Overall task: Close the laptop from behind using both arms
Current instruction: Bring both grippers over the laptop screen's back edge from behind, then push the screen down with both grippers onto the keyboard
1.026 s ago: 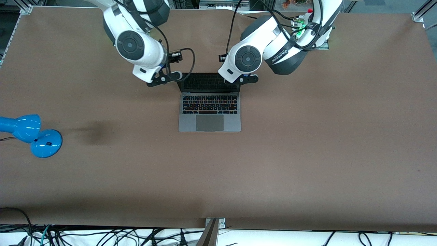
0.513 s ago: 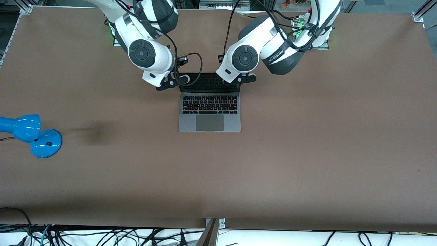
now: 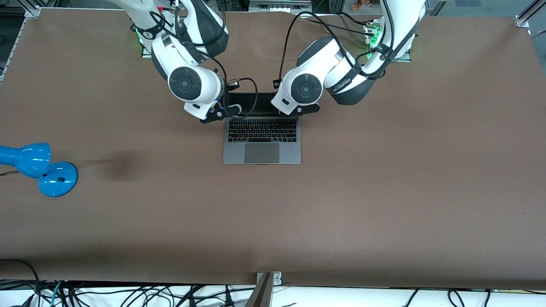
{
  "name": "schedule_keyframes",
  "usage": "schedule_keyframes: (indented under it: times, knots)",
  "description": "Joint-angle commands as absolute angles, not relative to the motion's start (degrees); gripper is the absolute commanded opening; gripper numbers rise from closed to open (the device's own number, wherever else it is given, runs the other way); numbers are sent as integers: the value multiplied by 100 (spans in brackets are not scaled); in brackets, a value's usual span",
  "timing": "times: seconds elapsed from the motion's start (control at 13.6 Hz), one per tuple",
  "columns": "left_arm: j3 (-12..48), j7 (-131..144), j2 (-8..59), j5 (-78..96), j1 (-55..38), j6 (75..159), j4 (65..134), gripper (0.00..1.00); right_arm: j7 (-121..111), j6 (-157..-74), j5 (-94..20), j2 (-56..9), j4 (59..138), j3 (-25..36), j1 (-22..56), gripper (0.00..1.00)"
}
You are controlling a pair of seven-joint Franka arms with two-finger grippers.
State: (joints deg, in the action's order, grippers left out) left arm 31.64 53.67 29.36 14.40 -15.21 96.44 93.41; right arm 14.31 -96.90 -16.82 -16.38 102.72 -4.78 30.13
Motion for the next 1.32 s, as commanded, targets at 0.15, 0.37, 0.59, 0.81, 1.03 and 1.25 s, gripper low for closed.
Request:
schedule_keyframes:
  times: [0.15, 0.37, 0.59, 0.81, 1.03, 1.25]
  knots:
    - [3129, 5432, 3190, 1266, -1459, 9957, 9167, 0, 1477, -9861, -1591, -2215, 9782, -501, 3050, 0]
    - [2954, 5362, 3392, 1266, -1468, 10071, 9045, 0, 1468, -9975, -1390, -2259, 9773, -501, 3032, 0]
    - [2865, 5344, 3673, 1074, -1468, 10116, 8746, 0, 1459, -10142, -1371, -2381, 9730, -501, 3024, 0]
    - [2865, 5353, 3928, 923, -1468, 10116, 8526, 0, 1406, -10248, -1371, -2531, 9703, -475, 2997, 0]
    - [2760, 5344, 4165, 914, -1476, 10116, 8254, 0, 1397, -10283, -1091, -2715, 9387, -457, 2971, 0]
    - [2681, 5344, 4306, 853, -1511, 10125, 8113, 0, 1389, -10458, -1020, -2909, 9238, -448, 2953, 0]
